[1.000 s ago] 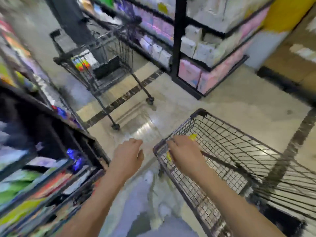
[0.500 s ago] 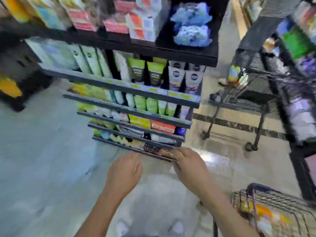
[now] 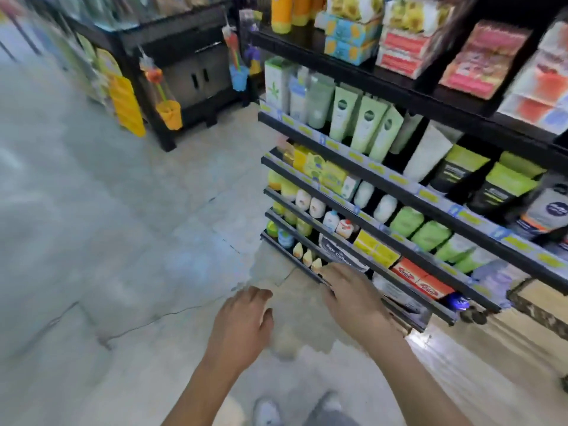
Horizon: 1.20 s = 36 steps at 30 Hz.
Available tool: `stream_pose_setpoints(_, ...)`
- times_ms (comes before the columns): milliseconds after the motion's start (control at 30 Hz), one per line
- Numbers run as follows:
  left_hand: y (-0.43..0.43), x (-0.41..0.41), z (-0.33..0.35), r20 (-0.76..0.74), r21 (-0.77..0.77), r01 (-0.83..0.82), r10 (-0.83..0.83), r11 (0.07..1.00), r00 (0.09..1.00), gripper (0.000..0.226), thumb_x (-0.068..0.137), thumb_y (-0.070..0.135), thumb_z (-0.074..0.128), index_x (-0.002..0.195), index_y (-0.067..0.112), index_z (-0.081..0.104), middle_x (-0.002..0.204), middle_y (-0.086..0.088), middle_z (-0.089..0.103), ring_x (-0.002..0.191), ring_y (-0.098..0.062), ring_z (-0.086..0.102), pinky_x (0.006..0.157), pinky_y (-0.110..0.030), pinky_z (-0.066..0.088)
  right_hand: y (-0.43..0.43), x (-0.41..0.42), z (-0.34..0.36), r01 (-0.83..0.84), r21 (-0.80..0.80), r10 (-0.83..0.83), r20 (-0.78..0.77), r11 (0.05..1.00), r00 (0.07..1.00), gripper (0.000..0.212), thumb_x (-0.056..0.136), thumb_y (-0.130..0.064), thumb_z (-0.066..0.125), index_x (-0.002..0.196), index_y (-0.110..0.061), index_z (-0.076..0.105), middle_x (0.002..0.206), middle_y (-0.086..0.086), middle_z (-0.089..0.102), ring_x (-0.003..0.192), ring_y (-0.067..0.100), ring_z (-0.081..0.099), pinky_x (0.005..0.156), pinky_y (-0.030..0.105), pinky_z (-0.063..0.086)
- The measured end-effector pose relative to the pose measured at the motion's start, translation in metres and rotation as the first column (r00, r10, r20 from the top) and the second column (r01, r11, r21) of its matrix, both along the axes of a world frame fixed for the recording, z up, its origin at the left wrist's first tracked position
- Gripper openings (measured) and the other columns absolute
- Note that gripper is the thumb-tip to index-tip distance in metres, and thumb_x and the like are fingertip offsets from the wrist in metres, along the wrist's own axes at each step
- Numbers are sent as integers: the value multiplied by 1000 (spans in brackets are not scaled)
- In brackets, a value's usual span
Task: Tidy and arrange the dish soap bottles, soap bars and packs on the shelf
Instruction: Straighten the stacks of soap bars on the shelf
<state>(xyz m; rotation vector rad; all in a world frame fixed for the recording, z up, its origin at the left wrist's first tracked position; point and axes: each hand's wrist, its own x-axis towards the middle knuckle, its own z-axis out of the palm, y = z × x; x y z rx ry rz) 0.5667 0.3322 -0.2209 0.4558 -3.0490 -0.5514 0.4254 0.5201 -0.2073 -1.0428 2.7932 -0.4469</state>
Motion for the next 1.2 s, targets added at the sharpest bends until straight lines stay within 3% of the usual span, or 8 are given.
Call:
stream_pose_setpoints(167, -43, -11, -8, 49, 13, -71, 70, 997, 996, 36, 68, 18, 87, 101, 23, 75, 94, 6, 73, 74, -20, 72, 61, -35, 60, -72, -55, 10, -49, -11, 48, -50, 999, 998, 34, 104, -25, 52, 136, -17, 62, 128, 0, 63, 118, 23, 58, 94, 37, 49)
stream_pose_setpoints(300, -73, -47, -9, 0, 53, -113, 113, 992, 994, 29, 80, 22, 74, 109, 25, 73, 102, 9, 73, 85, -19, 71, 68, -34, 59, -118, -111, 21, -79, -16, 78, -75, 997, 994, 28, 104, -23, 50, 127, -16, 64, 118, 2, 63, 111, 24, 59, 83, 33, 44)
stream_pose_setpoints(433, -108, -117, 3, -53, 23, -118, 120, 993, 991, 29, 80, 21, 74, 109, 24, 73, 101, 8, 72, 81, -18, 71, 66, -33, 59, -152, -172, 35, -98, -95, 88, -102, 991, 991, 31, 103, -24, 53, 131, -15, 63, 126, 2, 63, 117, 24, 57, 95, 37, 49)
stream_pose_setpoints(533, -134, -178, 30, -124, 12, -104, 104, 995, 987, 28, 86, 25, 67, 113, 24, 73, 107, 7, 72, 87, -19, 71, 72, -34, 58, -169, -219, 60, -73, -166, 49, -147, 983, 988, 30, 102, -23, 56, 130, -16, 65, 126, 0, 63, 115, 25, 57, 94, 38, 49)
stream_pose_setpoints(733, -177, -302, 108, -314, -19, 22, -26, 1000, 949, 28, 91, 19, 68, 118, 22, 70, 113, 4, 71, 96, -23, 70, 79, -36, 57, -180, -289, 125, 2, -357, -138, -357, 934, 924, 20, 95, -15, 67, 115, -14, 69, 112, 0, 67, 105, 24, 61, 87, 39, 53)
stream_pose_setpoints(933, -208, -402, 174, -453, 1, 182, -162, 983, 877, 26, 97, 20, 63, 123, 21, 69, 120, 5, 68, 98, -20, 65, 79, -26, 45, -173, -317, 152, 138, -427, -358, -494, 894, 792, 23, 93, -18, 71, 114, -9, 72, 106, 3, 66, 99, 26, 62, 86, 41, 55)
stream_pose_setpoints(1200, -231, -508, 207, -501, -70, 497, -461, 865, 732, 34, 97, 20, 63, 130, 13, 66, 126, -2, 66, 114, -22, 63, 90, -30, 50, -177, -319, 150, 490, -383, -622, -481, 783, 618, 36, 89, -36, 72, 115, -10, 74, 103, 4, 66, 101, 27, 61, 89, 43, 55)
